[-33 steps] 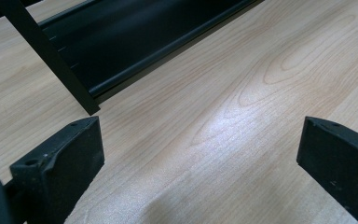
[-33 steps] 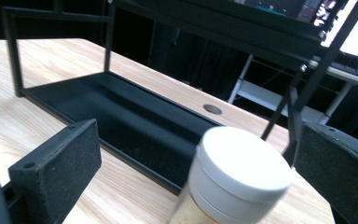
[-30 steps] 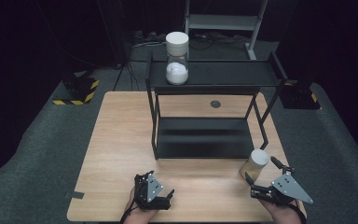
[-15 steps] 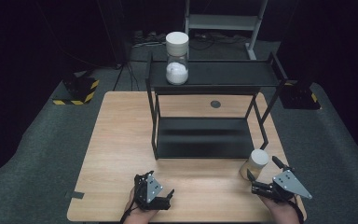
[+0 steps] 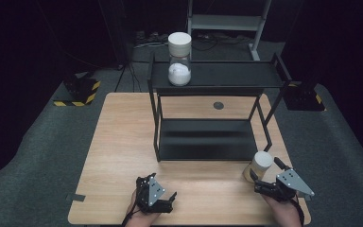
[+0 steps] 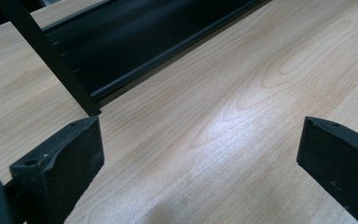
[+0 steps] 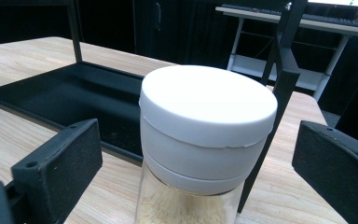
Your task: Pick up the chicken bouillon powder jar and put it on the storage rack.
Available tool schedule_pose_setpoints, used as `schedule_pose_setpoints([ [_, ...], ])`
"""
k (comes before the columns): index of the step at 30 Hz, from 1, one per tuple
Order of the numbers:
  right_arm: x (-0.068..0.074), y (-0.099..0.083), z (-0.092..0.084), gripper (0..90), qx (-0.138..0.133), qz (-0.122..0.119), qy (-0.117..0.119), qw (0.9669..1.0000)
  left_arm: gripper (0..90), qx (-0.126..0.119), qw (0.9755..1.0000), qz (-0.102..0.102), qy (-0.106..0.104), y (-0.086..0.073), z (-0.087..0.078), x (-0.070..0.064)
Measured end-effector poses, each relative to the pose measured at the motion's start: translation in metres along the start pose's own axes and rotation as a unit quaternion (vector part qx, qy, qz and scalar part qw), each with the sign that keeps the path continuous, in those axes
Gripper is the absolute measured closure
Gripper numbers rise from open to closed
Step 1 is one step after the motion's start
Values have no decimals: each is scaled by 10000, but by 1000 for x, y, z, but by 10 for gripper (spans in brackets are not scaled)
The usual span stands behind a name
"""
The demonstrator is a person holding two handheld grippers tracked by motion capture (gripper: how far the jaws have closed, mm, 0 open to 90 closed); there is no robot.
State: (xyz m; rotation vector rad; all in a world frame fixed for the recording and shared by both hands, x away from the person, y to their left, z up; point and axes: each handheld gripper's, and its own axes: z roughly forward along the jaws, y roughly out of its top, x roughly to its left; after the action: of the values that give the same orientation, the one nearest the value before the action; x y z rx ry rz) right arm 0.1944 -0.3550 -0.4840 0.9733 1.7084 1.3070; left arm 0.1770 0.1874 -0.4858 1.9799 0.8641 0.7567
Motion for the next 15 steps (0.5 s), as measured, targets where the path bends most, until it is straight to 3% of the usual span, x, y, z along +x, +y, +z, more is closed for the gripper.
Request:
schedule_pose_setpoints([
  [7,-6,-5,2,134,-26,283,29,9996,9,-3,10000,16,-3,0,0,0],
  [15,-12,-10,7,219,-4,367,229,9991,9,-6,10000,16,-11,0,0,0],
])
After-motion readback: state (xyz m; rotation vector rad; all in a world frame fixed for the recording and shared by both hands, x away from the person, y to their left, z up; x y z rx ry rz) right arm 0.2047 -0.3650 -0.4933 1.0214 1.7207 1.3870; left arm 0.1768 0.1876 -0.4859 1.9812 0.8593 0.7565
